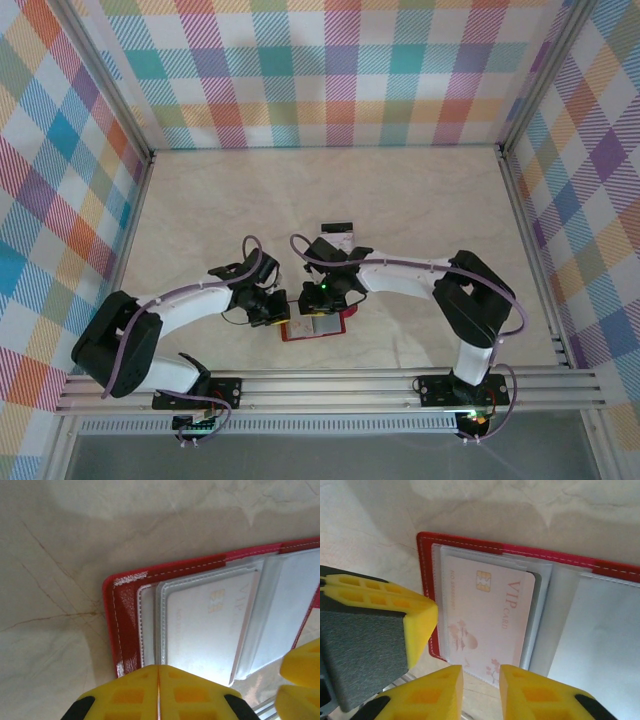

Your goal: Take the credit cards out of the card holder

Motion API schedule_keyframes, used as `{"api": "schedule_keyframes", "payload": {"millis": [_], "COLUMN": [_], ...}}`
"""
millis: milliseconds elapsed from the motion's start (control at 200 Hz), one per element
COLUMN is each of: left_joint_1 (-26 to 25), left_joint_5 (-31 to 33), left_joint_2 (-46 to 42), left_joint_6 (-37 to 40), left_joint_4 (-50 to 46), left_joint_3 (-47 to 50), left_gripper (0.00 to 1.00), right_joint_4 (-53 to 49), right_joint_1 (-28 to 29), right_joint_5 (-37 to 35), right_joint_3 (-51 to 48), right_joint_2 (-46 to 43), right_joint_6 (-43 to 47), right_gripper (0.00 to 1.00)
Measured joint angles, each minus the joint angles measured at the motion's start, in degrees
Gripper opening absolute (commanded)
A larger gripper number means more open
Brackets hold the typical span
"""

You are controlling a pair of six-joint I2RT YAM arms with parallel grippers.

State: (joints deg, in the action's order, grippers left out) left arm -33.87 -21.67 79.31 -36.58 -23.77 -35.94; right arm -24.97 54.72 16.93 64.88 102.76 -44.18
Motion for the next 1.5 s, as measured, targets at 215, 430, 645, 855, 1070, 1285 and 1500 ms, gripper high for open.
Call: {"api": "schedule_keyframes", "payload": {"millis": [215,430,645,855,1070,1285,1500], "left_joint_1": [0.00,0.00,-0.02,-0.13,-0.22,-0.22,-1.42], "left_joint_5": [0.07,-0.26,-0.22,-0.17,2.60,4.83,4.63], "left_joint_2": [1.84,2.80,3.04,3.02,0.94,-3.87,-3.52], "left_joint_6": [0.39,0.63,1.14,1.31,1.27,1.25,0.59], "left_joint_4": [0.15,0.13,-0.20,-0.22,-2.99,-6.82,-7.32], "left_joint_3": [-0.04,-0.76,-1.07,-1.07,-1.40,-3.13,-3.61], "left_gripper": [0.08,0.07,0.06,0.06,0.06,0.07,0.07], "right_joint_4": [1.99,3.52,4.52,6.14,7.56,8.98,9.88], "right_joint_1": [-0.50,-1.14,-1.51,-2.54,-2.75,-2.80,-2.97], "right_joint_5": [1.38,1.60,1.64,2.27,3.06,3.58,4.66], "right_joint_3": [-1.88,-3.58,-4.33,-6.95,-8.09,-8.33,-8.33], "right_joint_2": [1.66,1.66,1.64,-0.22,-1.14,-1.79,-1.79], "right_joint_6": [-0.17,-0.17,-0.15,-0.26,-0.66,-1.03,-1.25], "right_gripper": [0.24,0.24,0.26,0.27,0.27,0.27,0.27]}}
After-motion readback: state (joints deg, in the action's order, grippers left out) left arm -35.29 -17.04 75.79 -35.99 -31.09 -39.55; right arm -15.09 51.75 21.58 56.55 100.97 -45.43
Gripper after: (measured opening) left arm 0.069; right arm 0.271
